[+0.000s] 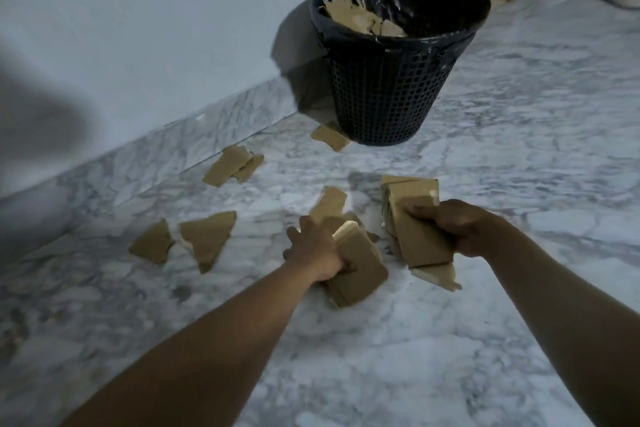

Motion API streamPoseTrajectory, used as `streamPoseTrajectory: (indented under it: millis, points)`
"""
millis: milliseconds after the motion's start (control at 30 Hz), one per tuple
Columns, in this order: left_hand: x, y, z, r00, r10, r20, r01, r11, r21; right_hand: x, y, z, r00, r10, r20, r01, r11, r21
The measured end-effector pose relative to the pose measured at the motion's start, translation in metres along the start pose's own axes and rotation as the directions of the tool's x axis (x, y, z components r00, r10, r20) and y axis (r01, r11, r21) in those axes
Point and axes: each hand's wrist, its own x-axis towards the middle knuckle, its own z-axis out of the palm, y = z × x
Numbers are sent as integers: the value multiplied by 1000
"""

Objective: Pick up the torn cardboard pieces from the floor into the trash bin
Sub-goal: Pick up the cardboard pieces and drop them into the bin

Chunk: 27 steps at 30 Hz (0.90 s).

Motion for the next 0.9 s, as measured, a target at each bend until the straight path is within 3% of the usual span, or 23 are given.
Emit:
streamPoseTrajectory:
  millis: [100,167,300,433,600,700,800,900]
  points:
    - [-10,9,9,991,-122,-56,107,971,-214,-1,6,2,999,-25,-36,24,999,-31]
    - [-11,10,12,990,-132,-51,106,932,-346,-2,6,3,999,-30,-33,28,999,-44]
    - [-18,0,17,995,-87,-40,69,943,-325,-4,5,4,999,-38,-31,38,999,7]
    - [-15,-15,16,998,-33,57,49,948,-316,-5,4,3,1000,-15,-17,17,997,73]
    - [9,-19,-18,999,-14,50,38,850,-525,-7,5,0,1000,11,3,-11,987,161]
    - [34,-8,-37,995,-97,29,100,899,-426,-8,6,-3,999,36,4,-36,967,250]
    - [49,8,-31,995,-92,-25,80,952,-296,-10,9,-7,999,45,13,-46,952,303]
    - [56,19,-25,992,-109,-61,85,947,-309,-10,11,-6,1000,19,20,-24,957,289]
